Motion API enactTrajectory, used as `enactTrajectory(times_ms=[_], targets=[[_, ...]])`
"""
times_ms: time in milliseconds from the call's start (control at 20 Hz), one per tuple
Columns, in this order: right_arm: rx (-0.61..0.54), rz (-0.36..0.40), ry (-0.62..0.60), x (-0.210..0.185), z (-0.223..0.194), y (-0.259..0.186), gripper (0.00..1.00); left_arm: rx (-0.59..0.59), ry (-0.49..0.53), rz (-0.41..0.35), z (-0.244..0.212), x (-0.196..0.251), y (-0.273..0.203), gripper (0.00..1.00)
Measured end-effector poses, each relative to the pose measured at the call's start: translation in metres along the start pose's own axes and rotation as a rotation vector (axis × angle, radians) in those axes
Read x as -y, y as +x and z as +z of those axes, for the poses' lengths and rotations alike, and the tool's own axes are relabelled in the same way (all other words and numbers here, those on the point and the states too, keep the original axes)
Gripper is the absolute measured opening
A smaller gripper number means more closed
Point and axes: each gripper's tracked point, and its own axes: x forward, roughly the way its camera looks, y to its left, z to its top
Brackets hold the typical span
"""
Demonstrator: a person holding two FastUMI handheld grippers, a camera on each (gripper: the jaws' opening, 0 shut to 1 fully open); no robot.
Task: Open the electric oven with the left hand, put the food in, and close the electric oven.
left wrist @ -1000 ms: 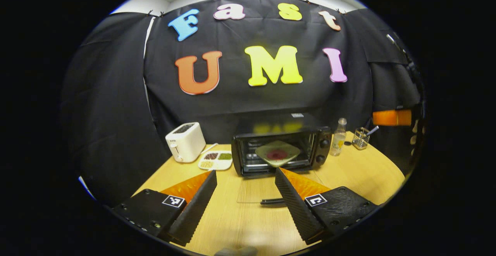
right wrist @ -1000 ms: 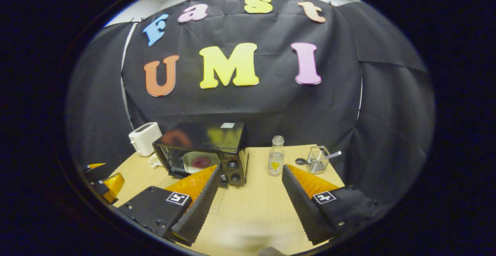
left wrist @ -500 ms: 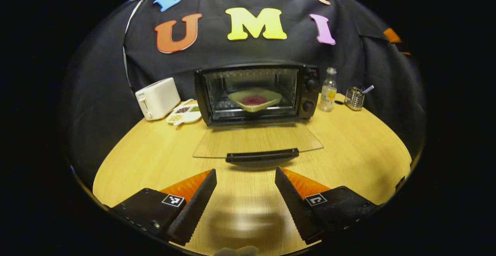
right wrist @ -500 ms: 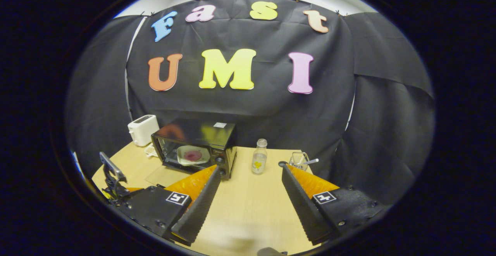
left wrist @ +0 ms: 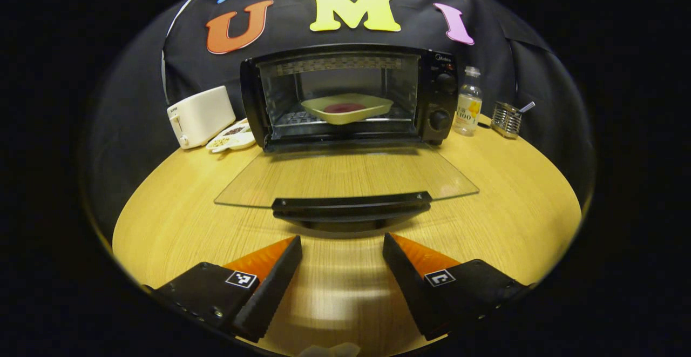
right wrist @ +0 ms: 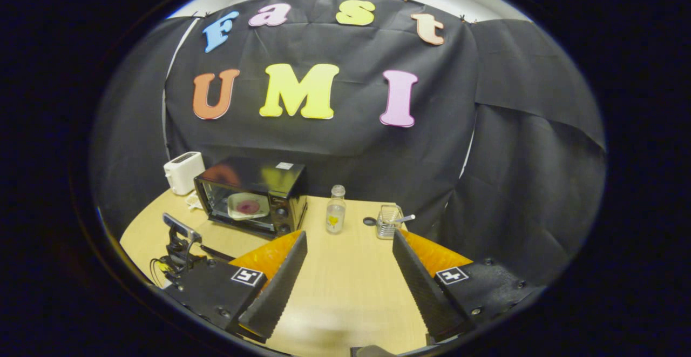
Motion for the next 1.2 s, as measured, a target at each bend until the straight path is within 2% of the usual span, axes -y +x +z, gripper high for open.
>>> enactTrajectory(times_ms=[200,250,350,600,700,750,1000,1200], targets=[[-0.023,0.000,0.021,0.002,-0.005,0.005,0.96,0.006,0.010,0.003,0.010,-0.001,0.003,0.97],[-0.025,0.002,0.025,0.002,-0.005,0.007,1.00,0.012,0.013,0.002,0.014,-0.001,0.003,0.97],[-0.031,0.008,0.035,0.002,-0.007,0.011,0.96,0.020,0.020,0.000,0.023,-0.001,-0.001,0.97],[-0.042,0.014,0.068,0.003,-0.012,0.021,0.96,0.048,0.017,0.002,0.053,-0.003,-0.008,0.97],[-0.048,0.014,0.087,0.005,-0.014,0.023,1.00,0.065,0.022,0.002,0.070,-0.004,-0.009,0.97],[-0.051,0.014,0.095,0.006,-0.016,0.026,0.96,0.076,0.030,0.002,0.079,-0.004,-0.009,0.97],[-0.049,0.012,0.120,0.008,-0.015,0.030,0.96,0.132,0.076,0.006,0.126,-0.005,-0.003,0.96],[-0.047,0.016,0.133,0.006,-0.013,0.030,0.96,0.180,0.066,0.015,0.162,-0.008,0.001,0.96]])
